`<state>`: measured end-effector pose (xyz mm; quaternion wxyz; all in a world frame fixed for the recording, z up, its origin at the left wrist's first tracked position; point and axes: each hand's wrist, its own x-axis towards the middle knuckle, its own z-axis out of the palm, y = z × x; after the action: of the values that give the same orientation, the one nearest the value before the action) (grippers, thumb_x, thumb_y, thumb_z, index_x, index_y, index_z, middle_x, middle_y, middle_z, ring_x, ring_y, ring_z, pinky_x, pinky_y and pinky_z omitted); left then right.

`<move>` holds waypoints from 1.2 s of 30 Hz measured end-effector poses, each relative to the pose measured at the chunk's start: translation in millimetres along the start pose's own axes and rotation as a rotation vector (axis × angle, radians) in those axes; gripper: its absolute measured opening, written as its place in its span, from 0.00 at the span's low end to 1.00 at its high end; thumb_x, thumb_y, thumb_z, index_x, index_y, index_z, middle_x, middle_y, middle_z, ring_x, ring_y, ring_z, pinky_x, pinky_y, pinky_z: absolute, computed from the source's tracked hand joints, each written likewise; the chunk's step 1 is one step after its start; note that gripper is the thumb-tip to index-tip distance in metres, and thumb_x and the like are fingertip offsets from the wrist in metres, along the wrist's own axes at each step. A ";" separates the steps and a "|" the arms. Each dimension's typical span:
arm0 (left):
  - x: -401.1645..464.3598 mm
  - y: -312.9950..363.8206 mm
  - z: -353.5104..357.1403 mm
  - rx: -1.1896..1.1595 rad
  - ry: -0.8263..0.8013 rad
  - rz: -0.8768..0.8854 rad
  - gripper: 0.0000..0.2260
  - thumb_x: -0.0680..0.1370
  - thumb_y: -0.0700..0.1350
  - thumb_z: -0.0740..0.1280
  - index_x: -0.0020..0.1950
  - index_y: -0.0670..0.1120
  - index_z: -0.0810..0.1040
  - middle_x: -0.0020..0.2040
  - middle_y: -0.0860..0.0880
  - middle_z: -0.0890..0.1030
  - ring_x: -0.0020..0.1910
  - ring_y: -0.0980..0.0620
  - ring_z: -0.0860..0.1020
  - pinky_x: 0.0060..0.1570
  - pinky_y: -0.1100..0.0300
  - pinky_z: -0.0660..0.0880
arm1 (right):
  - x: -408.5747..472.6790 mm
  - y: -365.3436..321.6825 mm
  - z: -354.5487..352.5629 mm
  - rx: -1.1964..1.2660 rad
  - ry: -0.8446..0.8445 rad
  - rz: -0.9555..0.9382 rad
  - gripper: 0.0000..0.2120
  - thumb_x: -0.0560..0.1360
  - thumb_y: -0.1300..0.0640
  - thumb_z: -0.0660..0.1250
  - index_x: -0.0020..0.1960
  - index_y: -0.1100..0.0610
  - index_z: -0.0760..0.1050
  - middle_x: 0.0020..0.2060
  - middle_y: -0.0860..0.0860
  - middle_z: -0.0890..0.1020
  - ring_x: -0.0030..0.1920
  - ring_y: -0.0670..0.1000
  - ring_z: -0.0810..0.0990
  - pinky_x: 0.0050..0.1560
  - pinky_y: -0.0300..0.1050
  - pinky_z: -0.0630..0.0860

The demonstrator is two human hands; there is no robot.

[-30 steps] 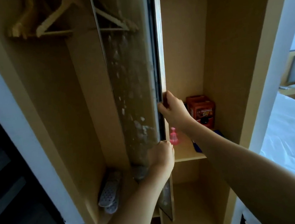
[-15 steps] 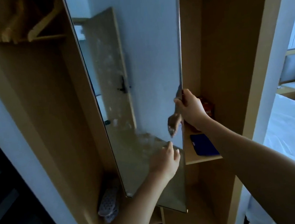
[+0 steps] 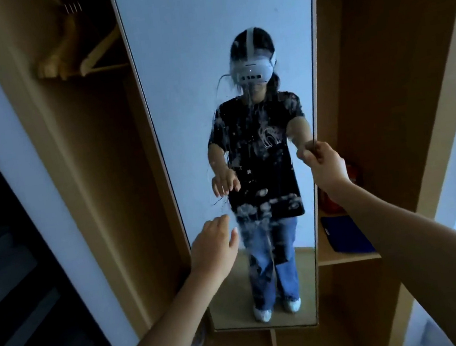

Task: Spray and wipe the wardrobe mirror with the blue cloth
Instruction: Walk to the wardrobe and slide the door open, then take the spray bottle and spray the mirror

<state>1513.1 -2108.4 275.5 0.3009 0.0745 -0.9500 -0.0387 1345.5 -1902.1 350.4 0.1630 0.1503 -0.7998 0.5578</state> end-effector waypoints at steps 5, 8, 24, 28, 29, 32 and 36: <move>20.6 -25.8 -13.6 0.098 0.157 0.123 0.17 0.72 0.42 0.73 0.59 0.38 0.78 0.56 0.42 0.81 0.55 0.45 0.81 0.50 0.53 0.80 | 0.3 -3.4 4.3 -0.106 0.108 -0.037 0.13 0.80 0.56 0.62 0.64 0.56 0.73 0.54 0.54 0.80 0.55 0.55 0.78 0.45 0.42 0.72; 36.3 -36.0 -27.7 0.158 0.204 0.147 0.20 0.73 0.42 0.71 0.63 0.37 0.75 0.63 0.39 0.77 0.62 0.41 0.76 0.60 0.48 0.76 | -15.6 -11.6 9.7 -0.171 0.273 -0.180 0.19 0.78 0.63 0.64 0.68 0.58 0.69 0.68 0.54 0.72 0.68 0.54 0.69 0.59 0.41 0.66; 67.5 -62.5 -18.9 0.415 0.167 0.156 0.44 0.74 0.62 0.67 0.79 0.44 0.47 0.77 0.34 0.48 0.75 0.32 0.51 0.72 0.40 0.56 | -40.2 -12.5 55.7 -0.690 0.026 -0.438 0.46 0.74 0.46 0.71 0.79 0.40 0.43 0.77 0.41 0.36 0.78 0.57 0.41 0.75 0.57 0.49; 73.6 -62.7 -9.0 0.415 0.132 0.172 0.45 0.75 0.63 0.65 0.79 0.44 0.45 0.78 0.35 0.43 0.76 0.31 0.47 0.72 0.40 0.54 | -36.4 -9.6 62.7 -0.702 0.026 -0.437 0.45 0.75 0.46 0.70 0.79 0.42 0.42 0.79 0.46 0.41 0.79 0.55 0.40 0.76 0.56 0.49; 75.8 -63.1 -5.7 0.402 0.120 0.168 0.44 0.75 0.63 0.65 0.79 0.45 0.44 0.78 0.36 0.41 0.76 0.31 0.45 0.72 0.40 0.53 | -35.8 -8.1 64.6 -0.707 0.027 -0.439 0.45 0.75 0.45 0.70 0.79 0.43 0.42 0.79 0.47 0.41 0.79 0.55 0.39 0.76 0.57 0.48; 82.7 -64.4 3.3 0.367 0.101 0.157 0.44 0.75 0.62 0.65 0.79 0.46 0.43 0.78 0.38 0.38 0.76 0.32 0.42 0.72 0.39 0.52 | -32.9 -1.4 70.4 -0.732 0.031 -0.442 0.45 0.75 0.44 0.68 0.79 0.43 0.41 0.78 0.46 0.36 0.78 0.54 0.36 0.76 0.57 0.44; 90.3 -65.9 14.7 0.360 0.097 0.147 0.46 0.75 0.61 0.66 0.79 0.46 0.38 0.77 0.39 0.34 0.75 0.33 0.37 0.72 0.37 0.46 | -25.9 8.4 76.3 -0.731 0.057 -0.465 0.48 0.73 0.44 0.71 0.79 0.44 0.40 0.77 0.46 0.33 0.78 0.55 0.35 0.75 0.58 0.40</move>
<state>1439.4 -2187.8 306.9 0.3300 0.0594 -0.9288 0.1575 1358.2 -1969.6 307.4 0.3489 0.2431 -0.8848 0.1903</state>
